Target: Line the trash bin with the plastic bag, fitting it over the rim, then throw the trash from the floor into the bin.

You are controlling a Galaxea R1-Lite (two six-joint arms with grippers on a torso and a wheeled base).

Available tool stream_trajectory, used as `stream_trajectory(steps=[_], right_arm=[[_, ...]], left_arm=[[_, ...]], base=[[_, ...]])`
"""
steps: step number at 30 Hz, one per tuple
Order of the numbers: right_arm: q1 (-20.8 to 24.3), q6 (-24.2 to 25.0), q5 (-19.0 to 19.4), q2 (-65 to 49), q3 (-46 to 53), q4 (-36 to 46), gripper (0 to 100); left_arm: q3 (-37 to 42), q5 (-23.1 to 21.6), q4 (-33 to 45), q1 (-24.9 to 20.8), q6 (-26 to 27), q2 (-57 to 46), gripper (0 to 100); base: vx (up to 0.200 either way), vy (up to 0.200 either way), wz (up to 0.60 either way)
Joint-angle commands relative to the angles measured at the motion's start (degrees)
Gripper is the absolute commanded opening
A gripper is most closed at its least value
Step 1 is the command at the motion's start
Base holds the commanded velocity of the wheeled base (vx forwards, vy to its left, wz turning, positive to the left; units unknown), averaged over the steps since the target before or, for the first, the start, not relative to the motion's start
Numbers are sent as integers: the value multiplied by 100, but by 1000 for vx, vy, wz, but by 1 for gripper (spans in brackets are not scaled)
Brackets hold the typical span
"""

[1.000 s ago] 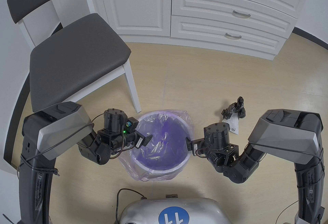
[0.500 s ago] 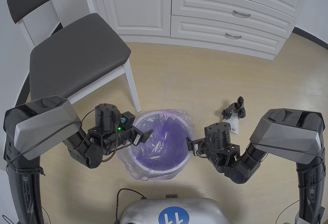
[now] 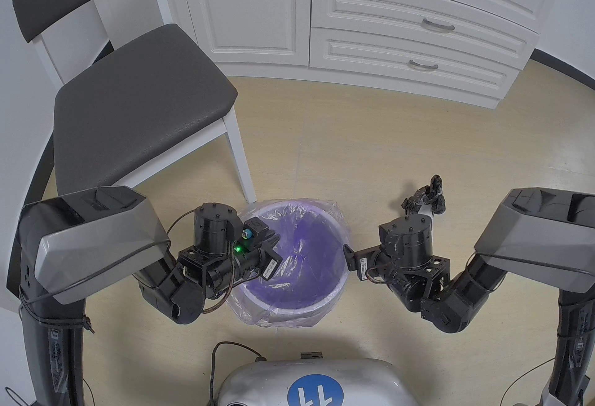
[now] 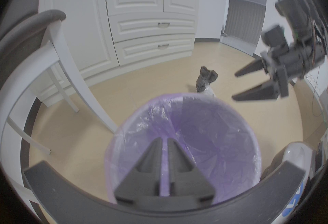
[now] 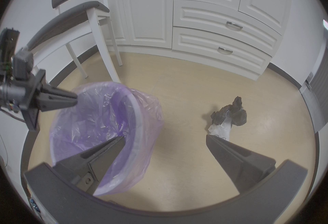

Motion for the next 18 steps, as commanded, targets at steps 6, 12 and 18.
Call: stream_trajectory(steps=[6,12,18], right_arm=[[-55,-163,274,-1151,622,0,100],[-90,-216,274,-1283,683,9,100],[-152,-225,292,-1283,666,17,100]], left_arm=[[-715,95,695,-73,-272,441,0],[-1558,95,1459,-205,-491,846,0],[-1910,113,1969,-179,-509,1153,0]], base=[[0,0,0],[0,0,0],[0,0,0]])
